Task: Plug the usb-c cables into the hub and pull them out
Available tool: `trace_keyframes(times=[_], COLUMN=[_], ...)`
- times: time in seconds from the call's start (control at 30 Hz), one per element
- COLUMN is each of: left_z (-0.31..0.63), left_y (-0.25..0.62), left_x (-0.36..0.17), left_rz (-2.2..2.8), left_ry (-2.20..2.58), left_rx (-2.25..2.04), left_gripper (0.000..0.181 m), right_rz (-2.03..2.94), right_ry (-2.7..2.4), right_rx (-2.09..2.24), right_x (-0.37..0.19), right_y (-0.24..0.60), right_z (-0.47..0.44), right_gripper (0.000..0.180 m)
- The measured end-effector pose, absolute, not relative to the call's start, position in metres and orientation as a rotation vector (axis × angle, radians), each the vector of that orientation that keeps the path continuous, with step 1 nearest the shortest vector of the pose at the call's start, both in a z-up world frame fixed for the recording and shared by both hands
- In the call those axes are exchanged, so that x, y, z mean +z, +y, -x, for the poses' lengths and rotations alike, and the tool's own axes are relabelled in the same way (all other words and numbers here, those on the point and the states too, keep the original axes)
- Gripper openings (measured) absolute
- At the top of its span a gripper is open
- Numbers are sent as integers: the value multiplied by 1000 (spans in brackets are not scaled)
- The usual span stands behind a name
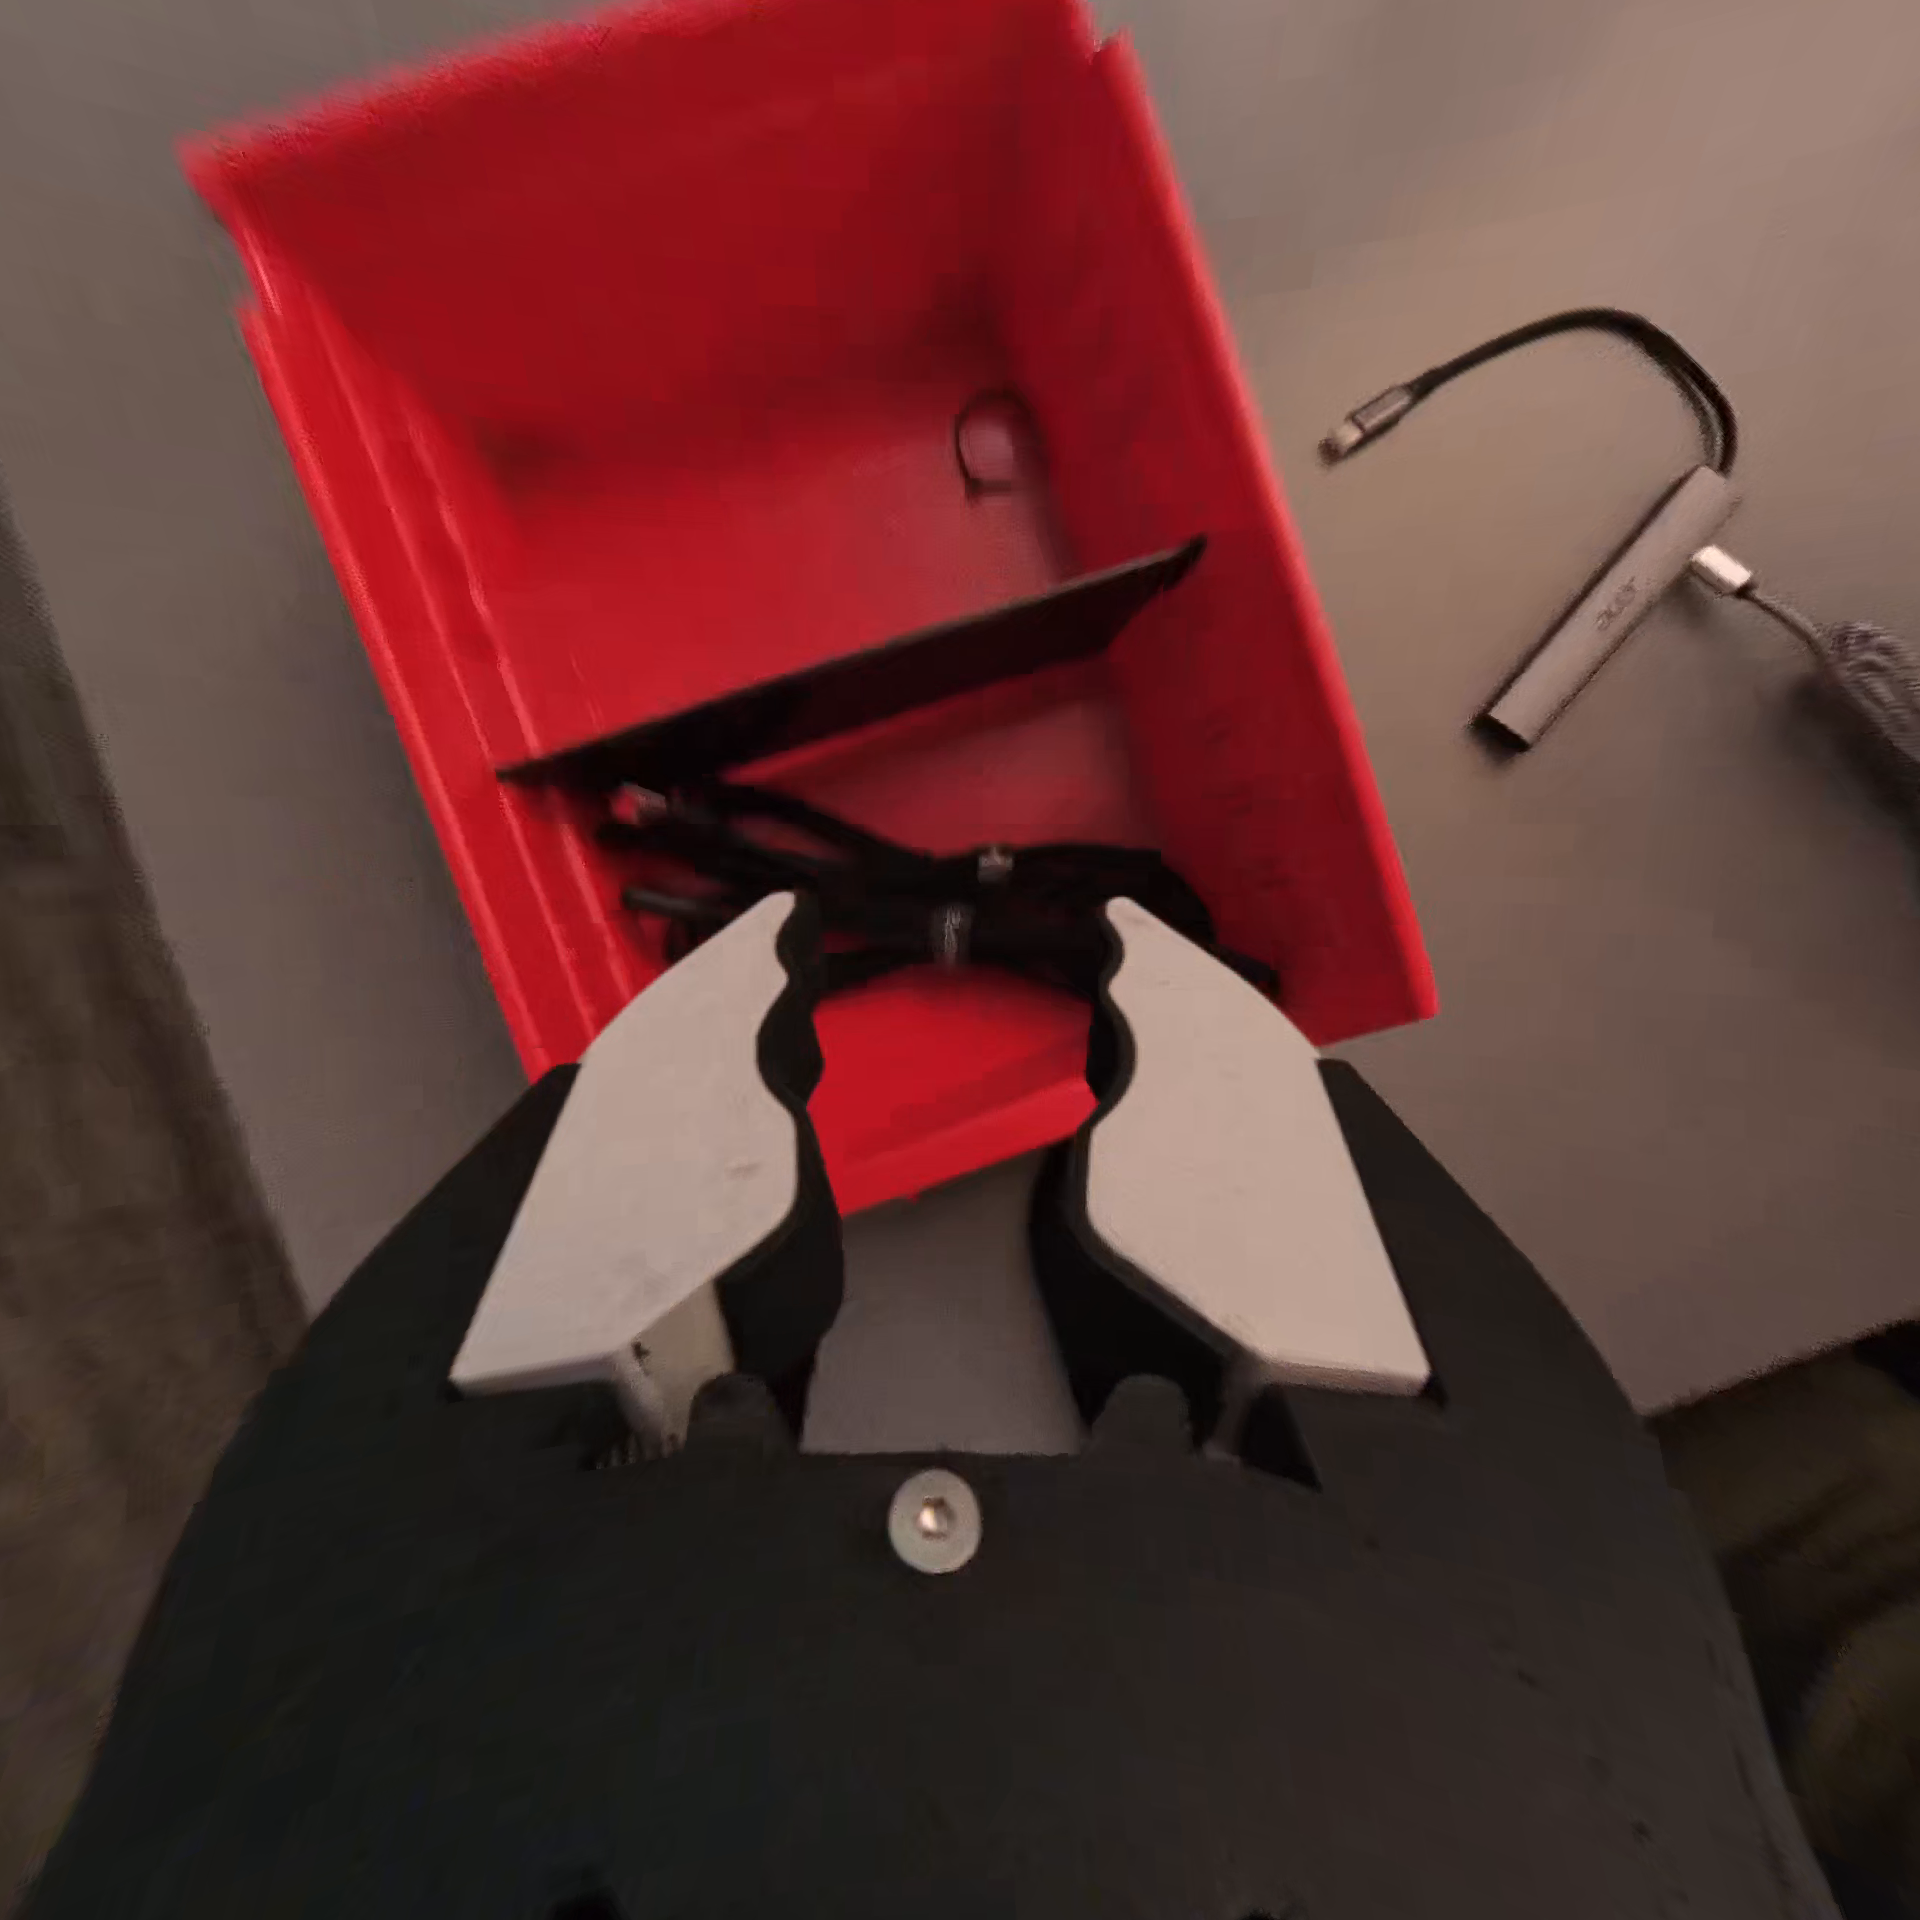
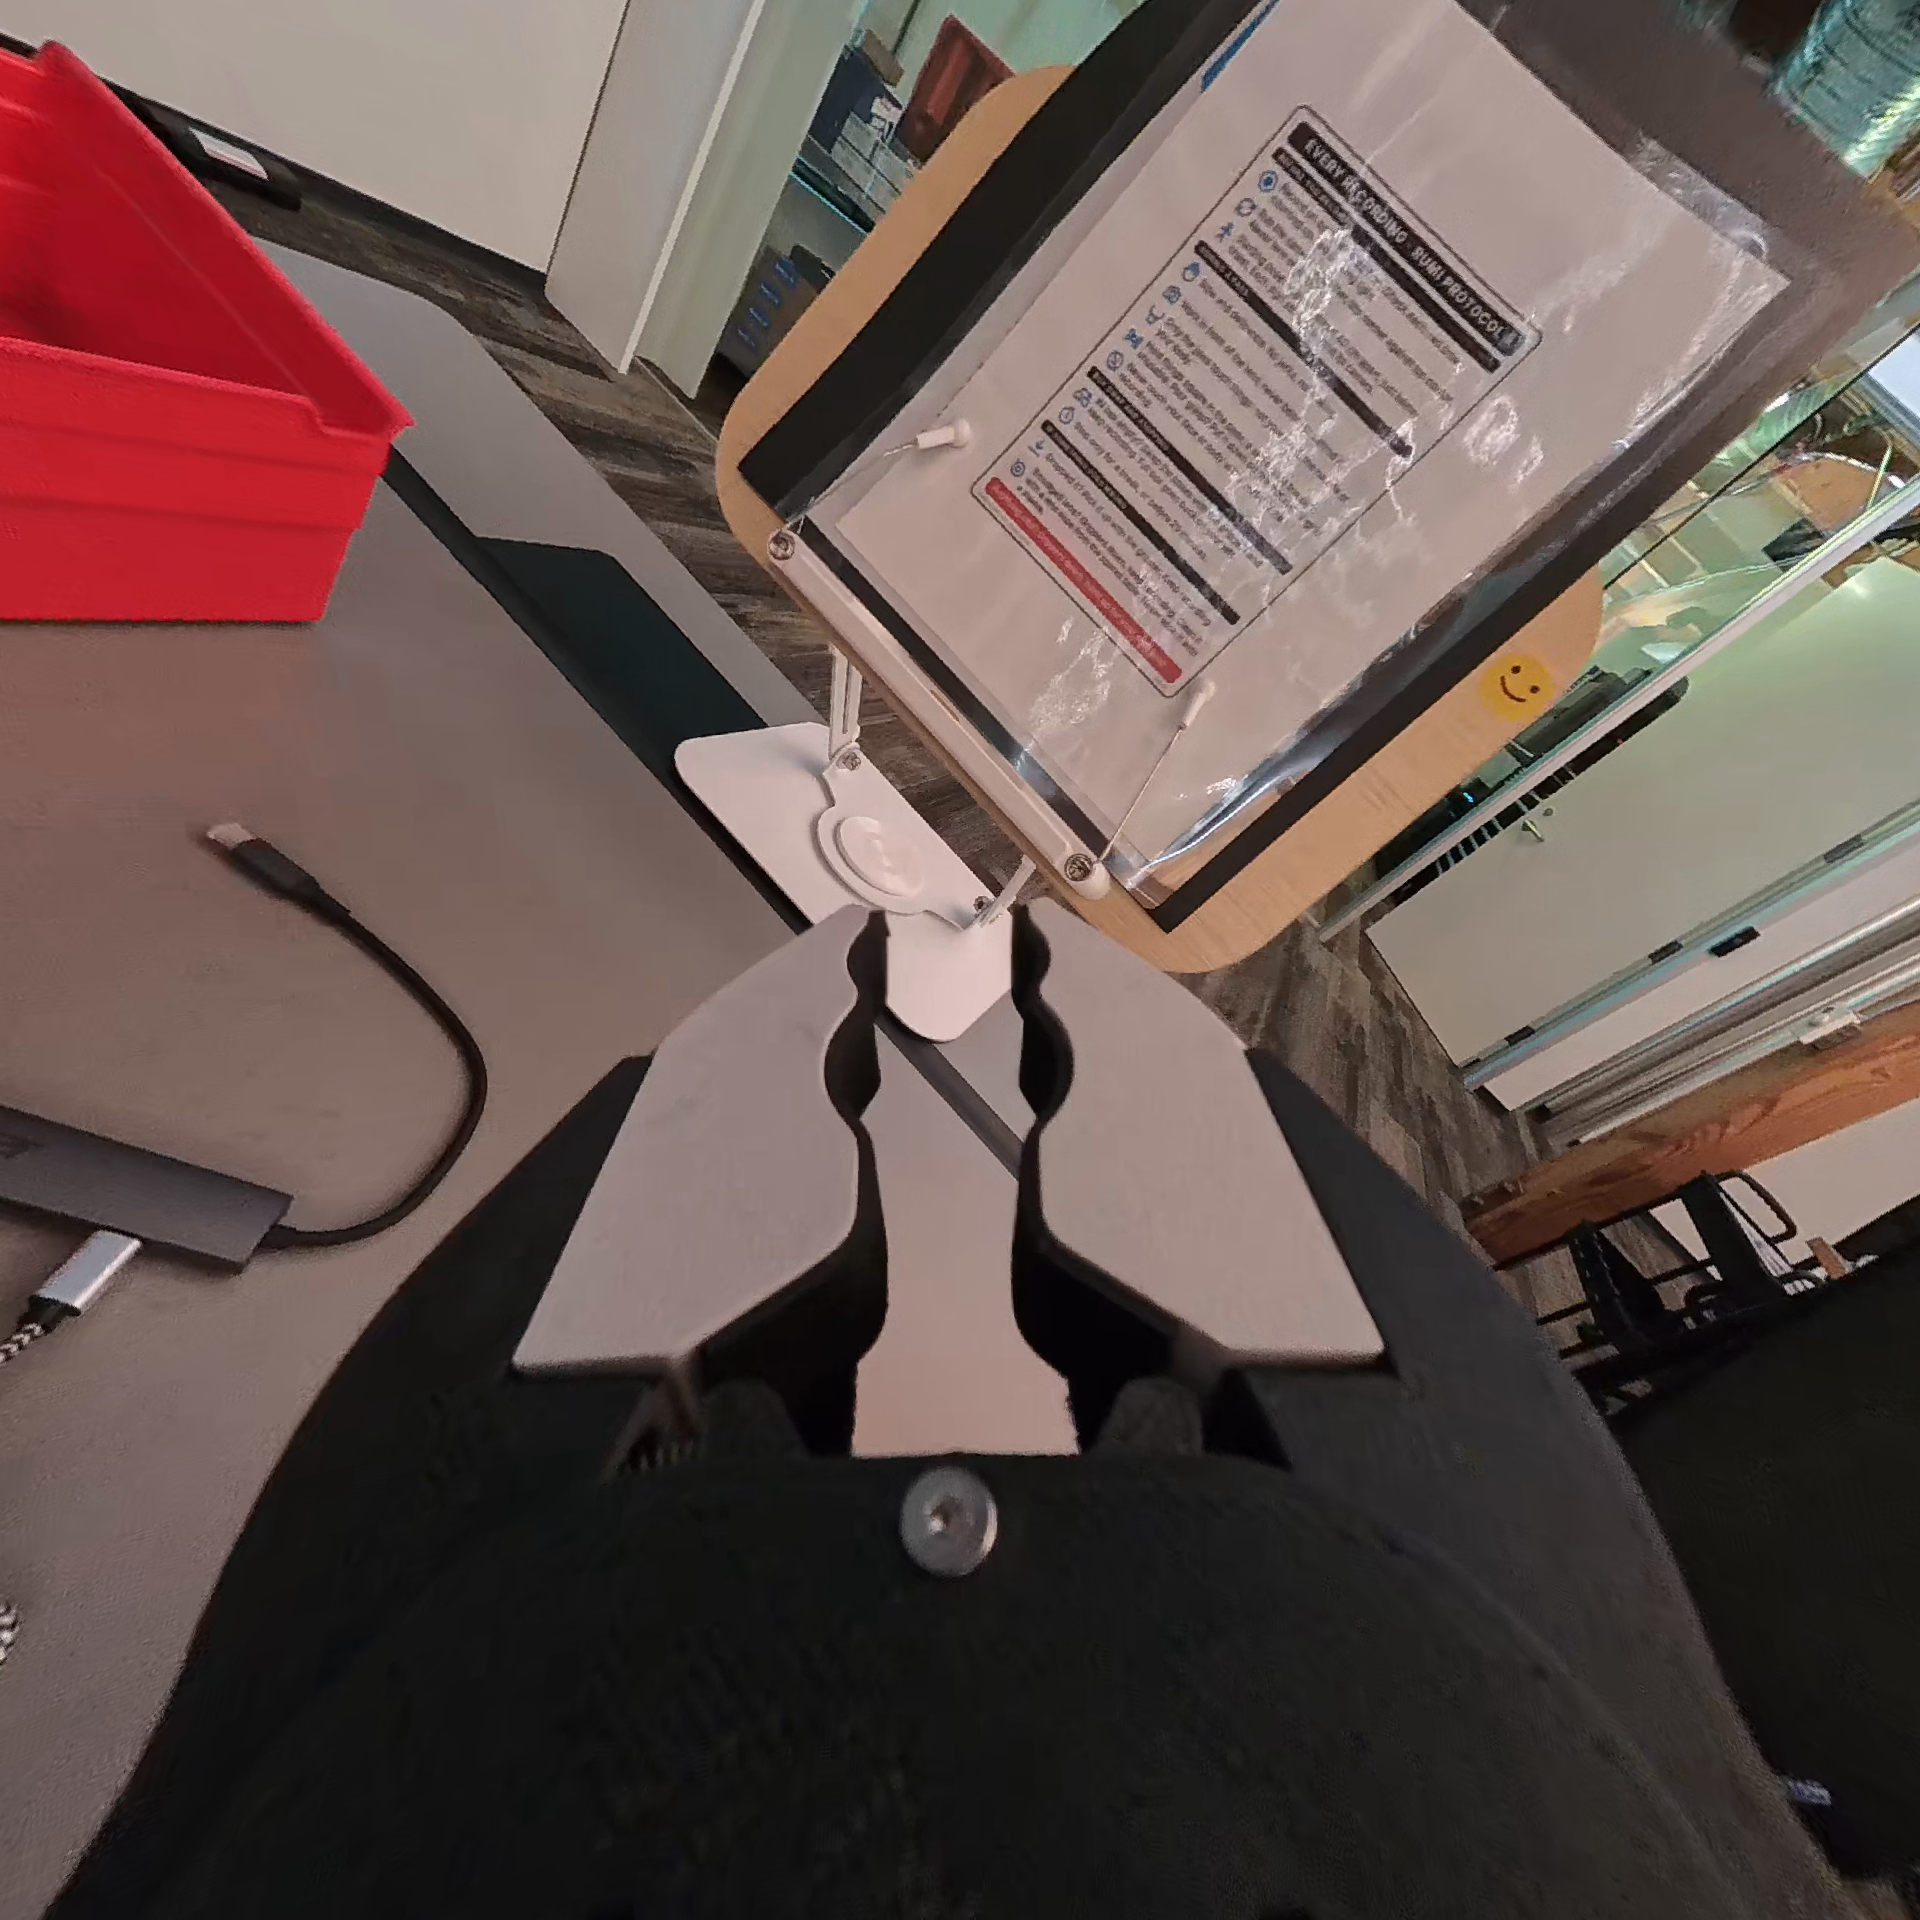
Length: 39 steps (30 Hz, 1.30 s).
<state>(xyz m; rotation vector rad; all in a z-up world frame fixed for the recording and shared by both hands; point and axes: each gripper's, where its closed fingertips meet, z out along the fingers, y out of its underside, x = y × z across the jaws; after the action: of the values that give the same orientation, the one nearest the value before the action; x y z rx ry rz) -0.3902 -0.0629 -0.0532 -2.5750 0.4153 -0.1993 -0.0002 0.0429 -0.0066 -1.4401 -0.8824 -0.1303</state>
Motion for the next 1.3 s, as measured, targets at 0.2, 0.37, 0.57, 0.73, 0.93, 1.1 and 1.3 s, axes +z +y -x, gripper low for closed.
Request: trace_keyframes(times=[0.2,0.37,0.57,0.73,0.93,1.1,1.3], left_z=[395,354,342,342,344,345,346], left_y=[-85,-88,-88,-89,-89,-78,-62], left_x=[-97,-121,-149,-167,-164,-114,-31], left_rz=[2752,2607,2553,2601,2595,2443,2141], left_ry=[551,1082,1281,1334,1352,1240,1009], left_rx=[-383,-519,-632,-609,-622,-530,-413], left_gripper=[46,49,44,39,23,8,4], right_rz=[1455,1468,1459,1463,1464,1460,1451], right_ry=[-897,-910,-927,-941,-941,-938,-956], right_rx=[-136,-124,-107,-104,-95,-83,-85], right_x=[-13,-17,-17,-20,-20,-18,-18], right_y=[45,46,45,46,46,45,43], right_z=[1,1,2,4,3,4,10], right_gripper=[24,24,24,24,24,24,24])
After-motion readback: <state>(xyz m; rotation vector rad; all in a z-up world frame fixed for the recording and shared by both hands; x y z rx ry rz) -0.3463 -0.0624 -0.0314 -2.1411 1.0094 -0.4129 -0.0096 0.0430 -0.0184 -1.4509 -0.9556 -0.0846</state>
